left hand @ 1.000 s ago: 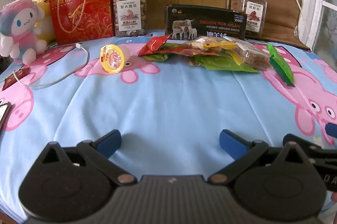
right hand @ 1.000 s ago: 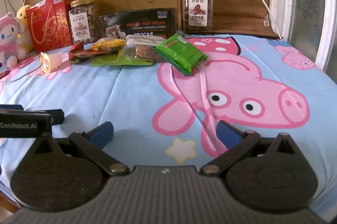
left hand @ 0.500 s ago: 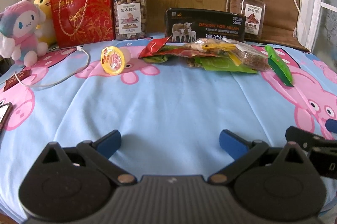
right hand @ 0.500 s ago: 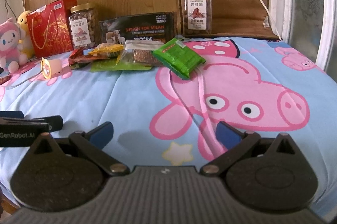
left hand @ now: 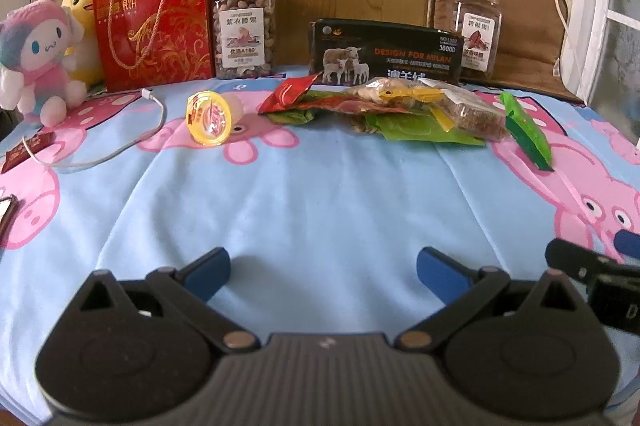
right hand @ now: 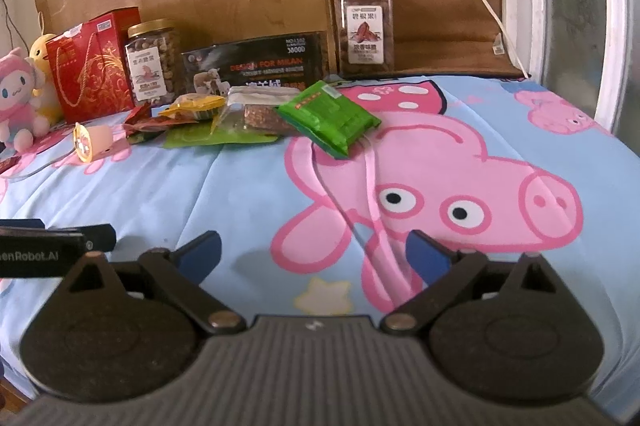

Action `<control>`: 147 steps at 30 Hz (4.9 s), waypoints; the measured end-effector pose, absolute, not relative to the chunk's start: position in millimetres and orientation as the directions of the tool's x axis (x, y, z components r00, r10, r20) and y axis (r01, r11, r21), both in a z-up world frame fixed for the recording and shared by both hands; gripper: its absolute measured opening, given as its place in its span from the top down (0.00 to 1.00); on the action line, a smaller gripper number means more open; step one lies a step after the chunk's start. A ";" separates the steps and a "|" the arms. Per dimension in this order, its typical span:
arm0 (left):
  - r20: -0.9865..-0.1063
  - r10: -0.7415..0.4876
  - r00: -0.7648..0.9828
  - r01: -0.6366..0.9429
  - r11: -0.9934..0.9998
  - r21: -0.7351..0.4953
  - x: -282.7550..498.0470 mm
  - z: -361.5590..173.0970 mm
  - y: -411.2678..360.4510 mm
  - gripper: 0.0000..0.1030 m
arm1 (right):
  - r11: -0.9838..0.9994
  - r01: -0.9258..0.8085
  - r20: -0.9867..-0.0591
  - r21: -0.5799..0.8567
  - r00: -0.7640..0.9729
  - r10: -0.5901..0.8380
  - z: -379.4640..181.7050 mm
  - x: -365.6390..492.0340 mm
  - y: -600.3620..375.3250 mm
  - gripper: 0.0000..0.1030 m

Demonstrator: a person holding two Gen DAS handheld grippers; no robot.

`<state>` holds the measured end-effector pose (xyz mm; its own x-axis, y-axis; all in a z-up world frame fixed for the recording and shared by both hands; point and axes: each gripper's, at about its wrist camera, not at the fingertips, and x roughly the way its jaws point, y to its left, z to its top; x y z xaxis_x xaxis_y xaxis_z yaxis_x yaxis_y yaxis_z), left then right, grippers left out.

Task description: Organize snacks

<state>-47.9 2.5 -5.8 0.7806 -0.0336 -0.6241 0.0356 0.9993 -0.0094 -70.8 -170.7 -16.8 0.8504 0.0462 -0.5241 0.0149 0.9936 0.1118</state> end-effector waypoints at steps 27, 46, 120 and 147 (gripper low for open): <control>-0.615 -0.026 0.788 0.031 1.000 -0.003 -46.2 -6.6 3.1 0.00 | 0.998 -0.042 -0.467 0.037 0.882 0.055 1.3 -45.6 -174.6 0.48; -0.611 -0.059 0.789 -0.001 0.995 -0.098 -41.1 2.8 25.0 0.00 | 0.988 -0.145 -0.433 -0.049 0.895 0.110 23.1 -19.3 -188.6 0.82; -0.468 -0.410 0.783 0.309 0.909 -0.280 218.1 88.5 -1.9 0.28 | 0.955 -0.296 -0.317 0.022 0.904 0.288 49.8 186.0 -176.8 0.47; -0.481 -0.065 0.874 -0.030 0.982 -0.188 -10.8 14.0 149.3 0.18 | 0.818 -0.527 -0.422 0.229 0.704 0.571 10.8 37.4 -64.5 0.67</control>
<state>-10.8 149.3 14.0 0.8744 -0.0653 -0.4808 -0.0300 0.9817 -0.1879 37.4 -64.5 10.8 0.7041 0.5713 -0.4218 -0.5272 0.8184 0.2285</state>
